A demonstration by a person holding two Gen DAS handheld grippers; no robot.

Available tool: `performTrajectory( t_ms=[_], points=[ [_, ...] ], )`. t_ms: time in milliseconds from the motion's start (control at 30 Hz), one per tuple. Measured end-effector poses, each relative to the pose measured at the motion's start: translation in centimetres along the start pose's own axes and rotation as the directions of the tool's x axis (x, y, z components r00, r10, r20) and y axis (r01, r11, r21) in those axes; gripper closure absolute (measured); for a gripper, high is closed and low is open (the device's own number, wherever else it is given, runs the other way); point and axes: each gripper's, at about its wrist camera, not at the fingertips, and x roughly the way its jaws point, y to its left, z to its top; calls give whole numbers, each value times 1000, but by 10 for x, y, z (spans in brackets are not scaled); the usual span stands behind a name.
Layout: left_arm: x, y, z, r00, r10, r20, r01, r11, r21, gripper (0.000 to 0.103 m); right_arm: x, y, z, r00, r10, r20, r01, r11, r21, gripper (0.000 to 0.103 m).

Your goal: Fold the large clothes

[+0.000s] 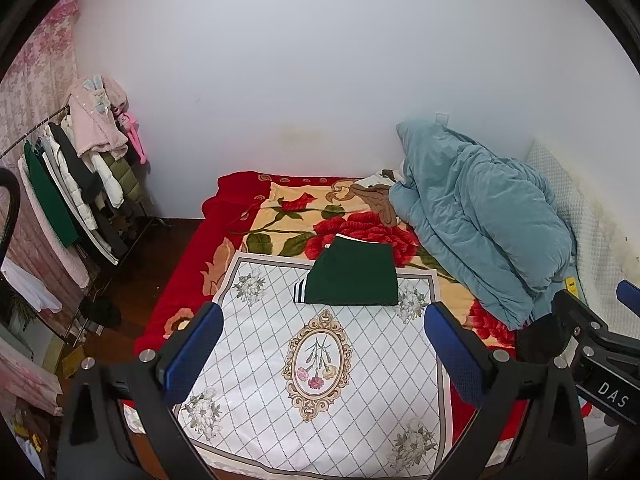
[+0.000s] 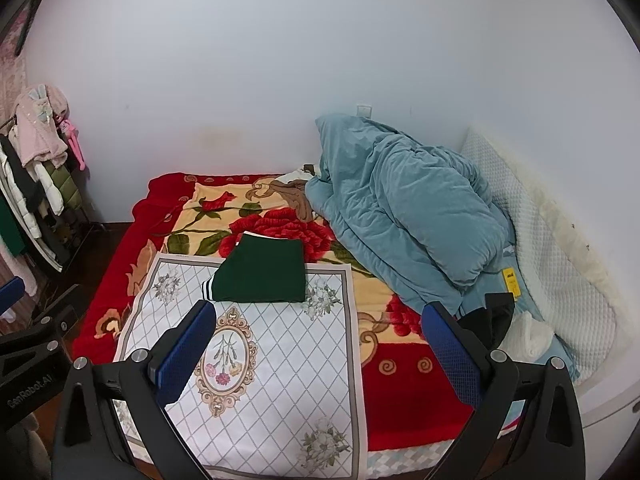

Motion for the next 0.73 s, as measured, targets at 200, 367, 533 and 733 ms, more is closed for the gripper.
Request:
performTrajectory(
  t_ms=[200, 367, 533, 733],
  points=[
    [1, -1, 1, 1000, 1, -2, -1, 1000, -2, 0, 0, 0, 1, 1000, -2, 1, 2, 1000, -4, 0],
    [1, -4, 1, 1000, 4, 0, -4, 1000, 0, 0, -1, -1, 2, 1000, -1, 4, 1, 1000, -4, 0],
    [1, -4, 1, 1000, 5, 2, -5, 1000, -1, 0, 2, -3, 4, 1000, 3, 4, -3, 1000, -1, 0],
    [1, -5, 2, 1000, 5, 1, -5, 1000, -4, 0, 5, -6, 9, 1000, 3, 5, -3, 1000, -5, 0]
  ],
)
